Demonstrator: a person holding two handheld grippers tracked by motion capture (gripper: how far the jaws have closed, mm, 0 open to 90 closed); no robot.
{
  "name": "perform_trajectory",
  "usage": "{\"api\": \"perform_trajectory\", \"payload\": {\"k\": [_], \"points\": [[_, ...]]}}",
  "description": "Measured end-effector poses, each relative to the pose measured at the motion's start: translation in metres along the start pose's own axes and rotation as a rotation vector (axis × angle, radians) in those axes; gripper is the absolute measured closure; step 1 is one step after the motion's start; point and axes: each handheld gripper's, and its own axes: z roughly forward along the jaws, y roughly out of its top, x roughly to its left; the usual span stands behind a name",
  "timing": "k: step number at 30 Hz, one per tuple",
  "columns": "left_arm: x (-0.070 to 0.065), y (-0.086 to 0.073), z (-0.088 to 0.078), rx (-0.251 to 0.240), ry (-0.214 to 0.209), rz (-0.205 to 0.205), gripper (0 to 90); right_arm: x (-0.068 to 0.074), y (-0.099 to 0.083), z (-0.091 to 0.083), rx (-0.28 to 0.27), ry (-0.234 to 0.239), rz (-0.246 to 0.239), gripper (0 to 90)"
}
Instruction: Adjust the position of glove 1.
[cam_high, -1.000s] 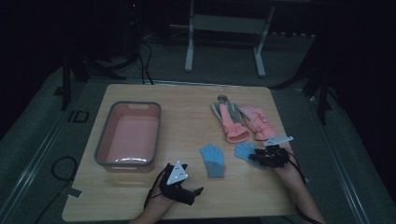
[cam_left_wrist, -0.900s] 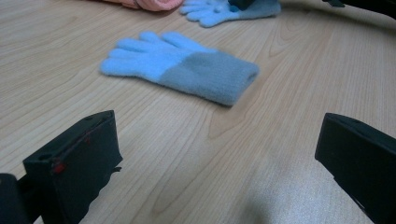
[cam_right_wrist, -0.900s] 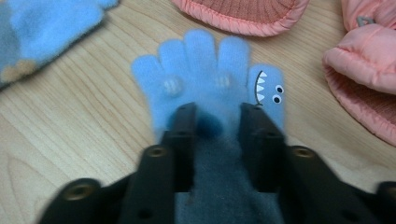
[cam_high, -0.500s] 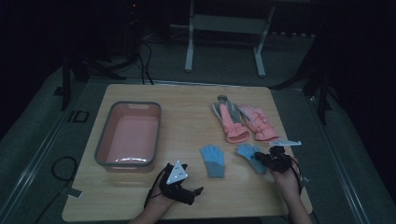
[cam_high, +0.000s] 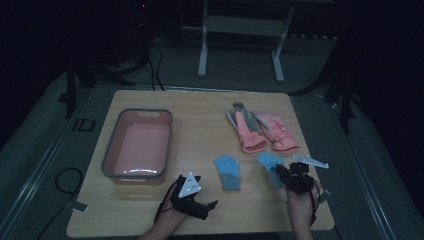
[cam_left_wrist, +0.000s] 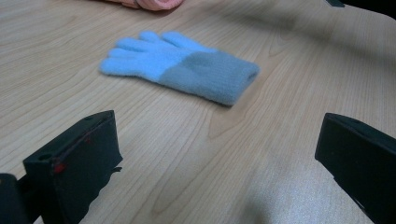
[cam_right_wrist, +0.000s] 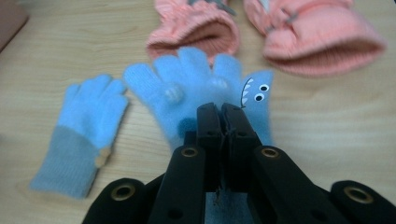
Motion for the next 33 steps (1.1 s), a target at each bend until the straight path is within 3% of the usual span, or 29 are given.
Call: {"api": "perform_trajectory", "payload": {"k": [2,6,11,19,20,26,33], "points": [[0.000,0.000,0.000,0.000,-0.001,0.000,0.1,0.002,-0.009,0.005,-0.004,-0.052,0.025,86.7],[-0.001,0.000,0.000,0.001,-0.001,0.007,0.1,0.001,-0.023,0.023,0.006,-0.095,0.063,86.7],[0.000,0.000,0.000,-0.001,-0.004,0.000,0.1,-0.001,-0.032,0.044,0.060,-0.112,0.073,85.4],[-0.001,0.000,0.000,0.002,-0.007,0.009,0.1,-0.002,-0.033,0.046,0.066,-0.104,0.048,78.8],[-0.001,0.000,0.000,0.002,-0.008,0.010,0.1,-0.002,-0.032,0.044,0.065,-0.105,0.028,72.1],[-0.001,0.000,0.000,0.000,-0.012,0.006,0.1,-0.010,-0.023,0.035,0.075,-0.092,-0.035,64.4],[-0.001,0.000,0.001,0.003,-0.011,0.008,0.1,-0.026,-0.006,0.028,0.106,0.000,-0.226,63.8]]}}
